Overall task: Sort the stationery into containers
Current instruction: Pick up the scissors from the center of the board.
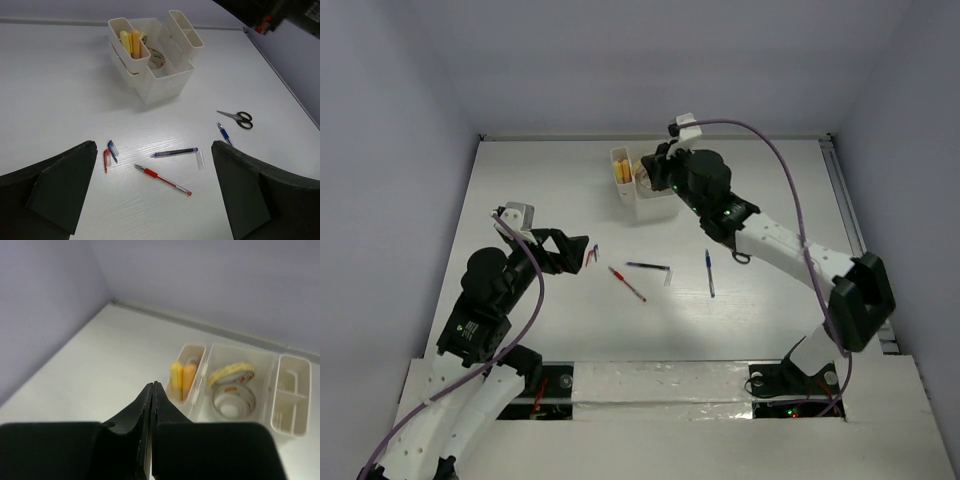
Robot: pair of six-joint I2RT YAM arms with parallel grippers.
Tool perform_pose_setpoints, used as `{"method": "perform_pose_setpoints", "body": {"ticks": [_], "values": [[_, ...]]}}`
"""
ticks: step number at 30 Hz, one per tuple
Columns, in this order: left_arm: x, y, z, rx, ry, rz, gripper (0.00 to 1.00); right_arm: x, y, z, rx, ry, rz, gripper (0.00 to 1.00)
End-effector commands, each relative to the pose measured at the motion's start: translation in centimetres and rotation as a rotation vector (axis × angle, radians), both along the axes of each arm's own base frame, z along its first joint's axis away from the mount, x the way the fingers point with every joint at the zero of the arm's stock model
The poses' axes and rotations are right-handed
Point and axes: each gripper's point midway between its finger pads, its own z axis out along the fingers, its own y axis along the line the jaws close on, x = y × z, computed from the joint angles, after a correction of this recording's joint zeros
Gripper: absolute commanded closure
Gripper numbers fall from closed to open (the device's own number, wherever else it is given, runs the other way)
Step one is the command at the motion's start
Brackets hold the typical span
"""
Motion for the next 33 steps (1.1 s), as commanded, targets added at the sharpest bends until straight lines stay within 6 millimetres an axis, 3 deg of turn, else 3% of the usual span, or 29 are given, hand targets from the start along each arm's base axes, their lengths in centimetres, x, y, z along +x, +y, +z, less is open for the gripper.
{"method": "perform_pose_setpoints", "body": {"ticks": [1,4,7,8,9,10,14,16,18,20,21,22,24,27,30,32,33], "values": [[0.7,0.1,0.3,-0.011,-0.020,0.016,0.01,-5.3,-0.9,-4.4,-0.062,0.171,0.154,1.00],[0.8,0.0,0.0,-0.009,-0.006,0.015,0.01,-9.2,-1.6,-9.1,-0.167,0.300,0.276,0.95],[0.9,0.0,-0.1,-0.011,-0.003,0.020,0.01,-12.2,-3.5,-13.4,-0.305,0.443,0.303,0.79],[1.0,0.0,-0.2,-0.010,0.001,0.021,0.01,-12.5,-4.1,-13.9,-0.322,0.467,0.288,0.76],[1.0,0.1,-0.3,-0.012,0.004,0.023,0.01,-12.9,-4.5,-14.6,-0.326,0.495,0.279,0.64],[1.0,0.1,-0.4,-0.012,0.007,0.025,0.01,-13.6,-5.2,-16.2,-0.344,0.536,0.272,0.59],[1.2,-0.1,-0.7,-0.013,0.023,0.021,0.01,-16.1,-4.7,-18.1,-0.350,0.568,0.344,0.45],[1.3,-0.1,-0.8,-0.014,0.027,0.023,0.01,-16.0,-4.6,-19.2,-0.379,0.584,0.328,0.44],[1.4,0.0,-1.0,-0.012,0.034,0.036,0.01,-15.4,-3.6,-19.0,-0.370,0.573,0.320,0.43],[1.4,0.2,-1.0,-0.012,0.034,0.045,0.01,-15.3,-1.7,-19.5,-0.366,0.570,0.338,0.42],[1.4,0.4,-0.8,-0.015,0.029,0.057,0.01,-14.6,-0.8,-18.6,-0.354,0.552,0.317,0.42],[1.3,0.5,-0.7,-0.016,0.025,0.062,0.01,-13.4,-0.8,-19.7,-0.400,0.543,0.229,0.43],[1.2,0.8,-0.6,-0.019,0.018,0.071,0.01,-11.7,-2.0,-20.0,-0.414,0.555,0.089,0.50],[1.1,0.7,-0.6,-0.021,0.016,0.065,0.01,-9.0,-5.9,-19.4,-0.386,0.516,-0.146,0.57],[1.1,0.2,-0.8,-0.019,0.022,0.038,0.01,-7.1,-11.6,-19.2,-0.323,0.550,-0.307,0.59],[1.1,-0.1,-1.0,-0.016,0.030,0.022,0.01,-6.8,-15.1,-20.2,-0.315,0.598,-0.381,0.59],[1.2,-0.3,-1.1,-0.014,0.035,0.012,0.01,-5.9,-17.9,-20.0,-0.281,0.615,-0.440,0.59]]}}
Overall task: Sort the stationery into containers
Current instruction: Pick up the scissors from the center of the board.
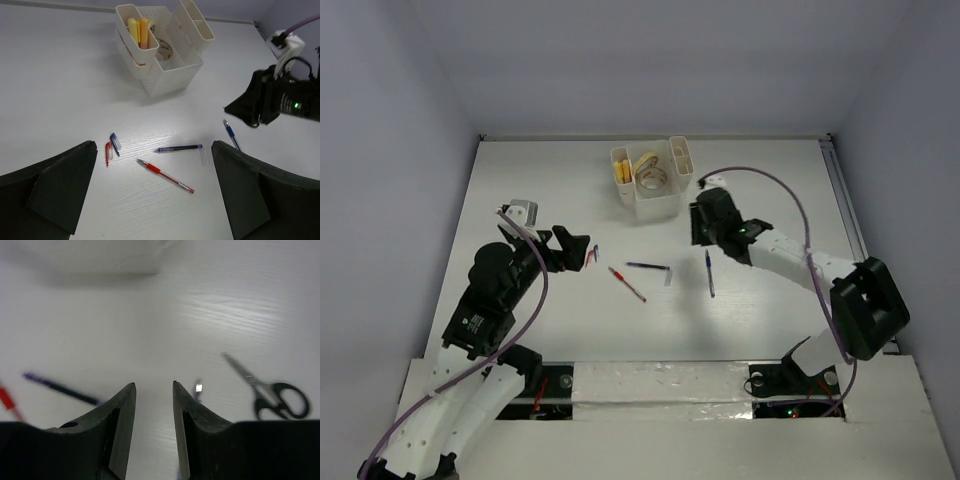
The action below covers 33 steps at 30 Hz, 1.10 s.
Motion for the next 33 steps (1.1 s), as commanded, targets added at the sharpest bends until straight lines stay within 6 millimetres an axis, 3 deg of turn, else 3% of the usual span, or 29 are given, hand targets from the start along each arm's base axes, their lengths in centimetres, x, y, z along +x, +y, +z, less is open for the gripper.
{"method": "perform_pose_setpoints", "body": {"ticks": [1,5,6,7,9,15,22,30,33], "values": [[0.3,-0.9,0.3,-0.015,-0.016,-0.043,0.01,2.5,-7.7,1.1,0.040,-0.019,-0.250,0.58],[0.0,-1.3,0.5,-0.020,-0.024,-0.071,0.01,1.9,-12.5,-2.6,-0.062,0.129,-0.316,0.49],[-0.2,-1.3,0.8,-0.026,-0.035,-0.074,0.01,2.1,-13.3,-2.7,-0.096,0.139,-0.337,0.44],[-0.3,-1.2,1.0,-0.027,-0.043,-0.074,0.01,2.0,-14.9,-3.6,-0.130,0.169,-0.385,0.44],[-0.7,-1.3,1.4,-0.036,-0.062,-0.085,0.01,1.2,-16.3,-4.5,-0.111,0.206,-0.437,0.44],[-1.6,-2.0,2.2,-0.053,-0.096,-0.146,0.01,0.8,-21.0,-4.9,-0.007,0.208,-0.613,0.50],[-2.3,-2.2,2.9,-0.068,-0.127,-0.174,0.01,1.7,-20.4,-6.9,0.046,0.267,-0.605,0.55],[-2.4,-2.2,3.0,-0.069,-0.134,-0.177,0.01,1.7,-20.2,-6.8,0.029,0.287,-0.575,0.56],[-2.5,-2.2,3.1,-0.071,-0.136,-0.174,0.01,1.4,-20.3,-7.8,-0.002,0.337,-0.568,0.58]]}}
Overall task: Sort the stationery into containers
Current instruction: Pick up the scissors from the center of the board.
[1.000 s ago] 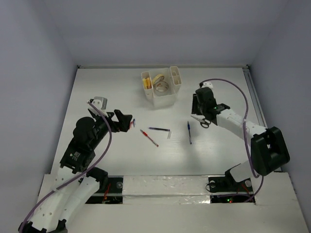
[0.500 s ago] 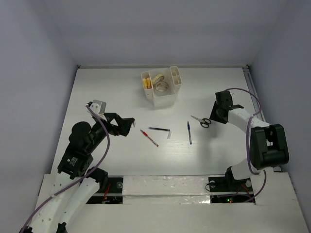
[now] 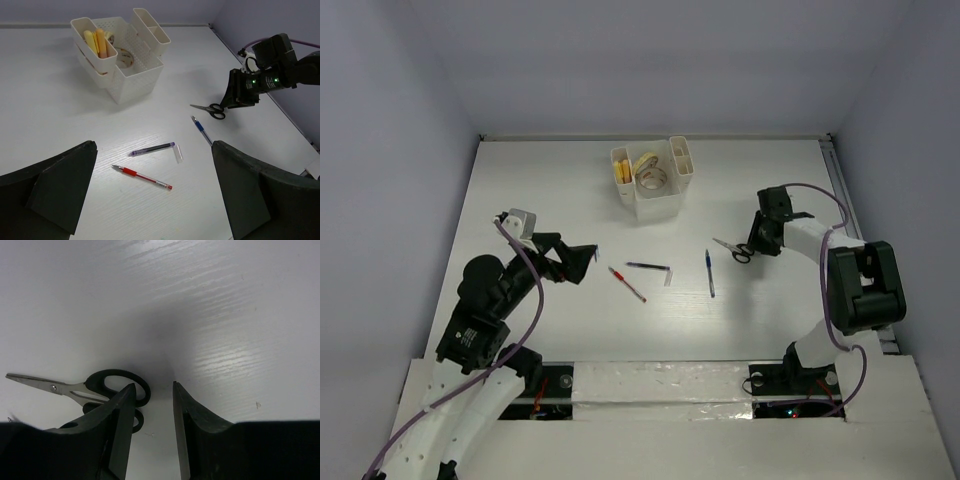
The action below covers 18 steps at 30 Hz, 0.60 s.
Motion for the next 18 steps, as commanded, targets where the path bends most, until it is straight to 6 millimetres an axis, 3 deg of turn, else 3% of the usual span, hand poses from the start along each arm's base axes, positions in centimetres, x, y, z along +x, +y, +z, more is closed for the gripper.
{"method": "perform_pose_setpoints", "body": {"ticks": [1,6,11,18], "values": [[0.0,-0.1,1.3,-0.021,-0.060,-0.009,0.01,0.9,0.2,0.3,-0.005,0.016,0.021,0.60],[0.0,-0.2,1.4,-0.021,-0.063,-0.013,0.01,1.0,0.1,0.3,-0.022,0.035,0.041,0.68],[0.0,0.1,1.5,-0.021,-0.067,0.000,0.01,1.2,0.5,-0.9,-0.013,0.088,0.064,0.69],[0.3,-0.2,1.1,-0.016,-0.051,-0.007,0.01,1.8,0.4,-1.1,-0.023,0.081,0.060,0.97]]}}
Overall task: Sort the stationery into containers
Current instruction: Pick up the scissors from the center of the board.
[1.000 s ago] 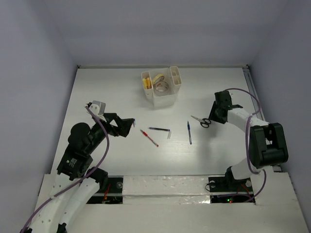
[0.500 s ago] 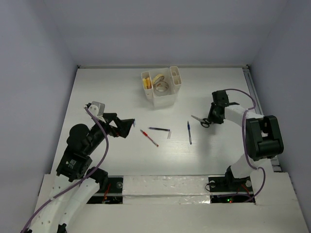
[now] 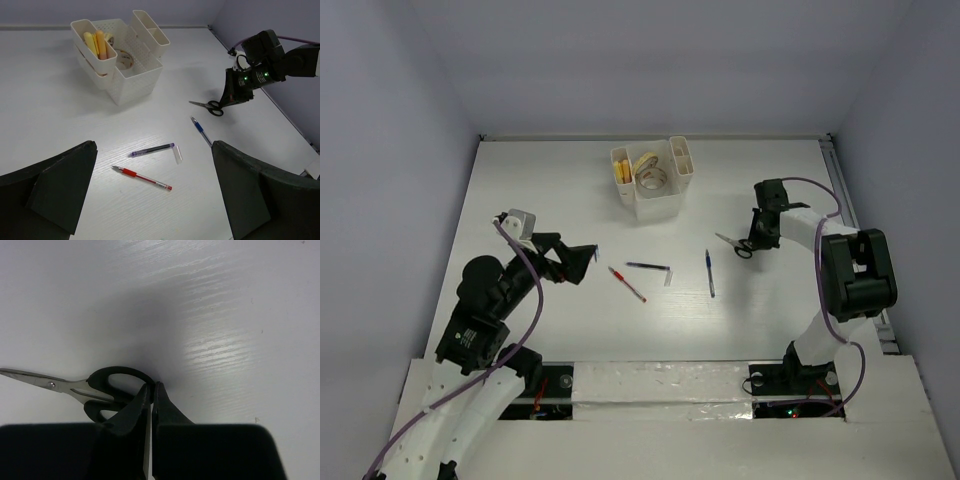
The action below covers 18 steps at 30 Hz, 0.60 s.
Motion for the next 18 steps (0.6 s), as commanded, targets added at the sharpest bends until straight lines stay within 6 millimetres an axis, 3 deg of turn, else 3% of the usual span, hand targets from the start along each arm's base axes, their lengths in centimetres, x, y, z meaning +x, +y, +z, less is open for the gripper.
{"method": "perform_pose_setpoints", "body": {"ticks": [1,5,9,10,12,13,15,16,18], "values": [[0.4,-0.3,0.9,-0.011,-0.039,-0.013,0.01,0.2,0.1,-0.3,-0.002,0.012,0.005,1.00],[0.9,-0.8,0.5,-0.008,-0.009,-0.024,0.01,0.9,-0.8,2.0,-0.041,-0.075,-0.024,1.00],[1.0,-2.1,0.2,-0.024,0.019,-0.089,0.01,1.4,-1.2,6.8,-0.043,-0.203,-0.034,1.00],[0.8,-2.4,0.8,-0.039,0.012,-0.109,0.01,1.5,-1.0,9.1,-0.032,-0.264,-0.019,1.00],[0.0,-2.7,2.2,-0.091,-0.032,-0.134,0.01,1.3,-0.4,10.9,0.000,-0.319,0.018,1.00],[-0.3,-3.0,3.2,-0.126,-0.067,-0.155,0.01,1.0,0.9,12.6,0.009,-0.364,0.062,1.00],[-0.5,-3.5,3.8,-0.196,-0.065,-0.177,0.01,0.6,3.0,13.6,0.043,-0.392,0.139,1.00],[-0.7,-4.1,4.2,-0.217,-0.076,-0.216,0.01,0.0,5.3,14.4,0.059,-0.408,0.223,1.00],[-0.1,-5.2,3.4,-0.239,-0.014,-0.255,0.01,-0.9,8.5,15.0,0.099,-0.409,0.349,1.00]]}}
